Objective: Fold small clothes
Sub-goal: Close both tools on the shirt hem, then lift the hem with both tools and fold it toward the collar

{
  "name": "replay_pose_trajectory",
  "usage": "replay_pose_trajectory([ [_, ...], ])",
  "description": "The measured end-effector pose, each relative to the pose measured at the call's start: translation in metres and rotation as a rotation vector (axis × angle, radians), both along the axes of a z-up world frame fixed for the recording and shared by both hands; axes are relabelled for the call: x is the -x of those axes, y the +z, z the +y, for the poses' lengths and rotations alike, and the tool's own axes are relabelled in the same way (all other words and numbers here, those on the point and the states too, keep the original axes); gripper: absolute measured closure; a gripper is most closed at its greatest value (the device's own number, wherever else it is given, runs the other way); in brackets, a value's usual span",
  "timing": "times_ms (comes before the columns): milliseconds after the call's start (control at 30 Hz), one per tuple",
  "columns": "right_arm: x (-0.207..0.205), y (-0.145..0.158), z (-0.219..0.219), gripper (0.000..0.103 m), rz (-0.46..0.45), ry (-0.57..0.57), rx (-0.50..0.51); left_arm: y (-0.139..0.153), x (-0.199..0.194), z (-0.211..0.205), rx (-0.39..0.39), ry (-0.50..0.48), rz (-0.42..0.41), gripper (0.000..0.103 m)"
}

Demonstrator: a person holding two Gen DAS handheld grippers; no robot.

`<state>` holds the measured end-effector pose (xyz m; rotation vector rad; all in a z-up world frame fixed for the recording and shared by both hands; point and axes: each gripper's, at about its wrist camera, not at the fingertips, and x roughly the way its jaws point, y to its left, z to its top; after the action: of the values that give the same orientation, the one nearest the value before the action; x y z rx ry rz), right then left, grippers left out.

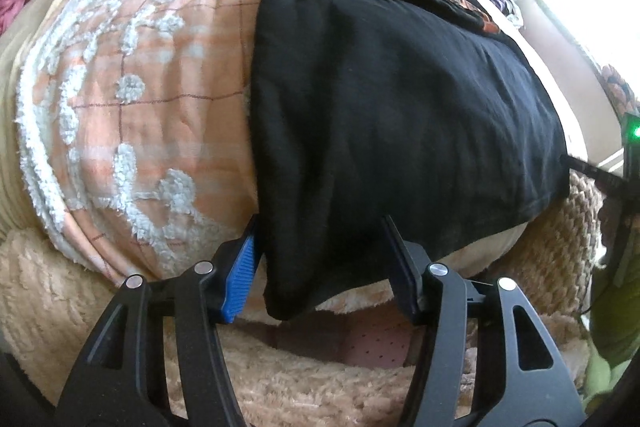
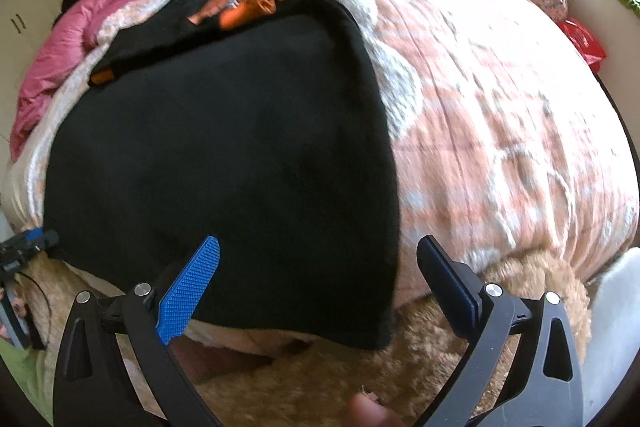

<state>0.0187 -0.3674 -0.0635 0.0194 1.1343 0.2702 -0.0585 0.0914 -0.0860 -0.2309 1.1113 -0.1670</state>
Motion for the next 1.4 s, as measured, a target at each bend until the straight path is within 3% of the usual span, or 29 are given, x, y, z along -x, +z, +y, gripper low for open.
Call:
replay_pose_trajectory([
  [100,0.005,-0.009,-0.006,0.006,0.023,0.000,-0.004,-0.001,0.001,0.001,0.001,0.000,-0.002,0.054],
  [167,0.008,-0.018,-0.009,0.012,0.037,0.010,0.010,-0.001,0.001,0.002,0.006,0.001,-0.002,0.054],
  [233,0.014,-0.022,-0.005,0.024,0.012,0.049,0.079,-0.003,0.002,0.005,0.014,0.008,-0.002,0.054],
  [267,0.016,-0.022,-0.004,0.029,0.007,0.065,0.068,-0.003,0.002,0.005,0.012,0.008,-0.002,0.054],
  [333,0.018,-0.019,-0.006,0.054,-0.001,0.075,0.022,-0.003,0.000,0.003,0.000,0.004,-0.003,0.054],
  [367,0.019,-0.017,-0.006,0.059,-0.008,0.088,0.000,-0.003,0.000,0.002,-0.008,0.001,-0.005,0.054],
  [433,0.022,-0.014,-0.006,0.082,-0.026,0.103,-0.010,-0.004,-0.001,0.000,-0.019,0.002,-0.006,0.057],
  [533,0.024,-0.007,-0.006,0.095,-0.055,0.112,-0.042,-0.004,-0.002,0.002,-0.008,0.017,-0.006,0.063],
  [633,0.025,0.007,-0.008,0.096,-0.092,0.128,-0.153,-0.002,-0.001,0.007,0.003,0.032,-0.011,0.072],
  [867,0.015,0.056,-0.008,0.096,-0.233,0.143,-0.287,0.018,-0.001,0.022,0.029,0.053,-0.064,0.099],
  [967,0.009,0.073,-0.012,0.096,-0.287,0.126,-0.310,0.036,0.000,0.033,0.079,0.068,-0.115,0.099],
  [1233,-0.008,0.097,-0.012,0.096,-0.375,0.083,-0.319,0.081,-0.009,0.039,0.101,0.076,-0.227,0.099],
  [1400,-0.017,0.111,-0.014,0.096,-0.428,0.060,-0.325,0.098,-0.022,0.038,0.075,0.099,-0.279,0.099],
])
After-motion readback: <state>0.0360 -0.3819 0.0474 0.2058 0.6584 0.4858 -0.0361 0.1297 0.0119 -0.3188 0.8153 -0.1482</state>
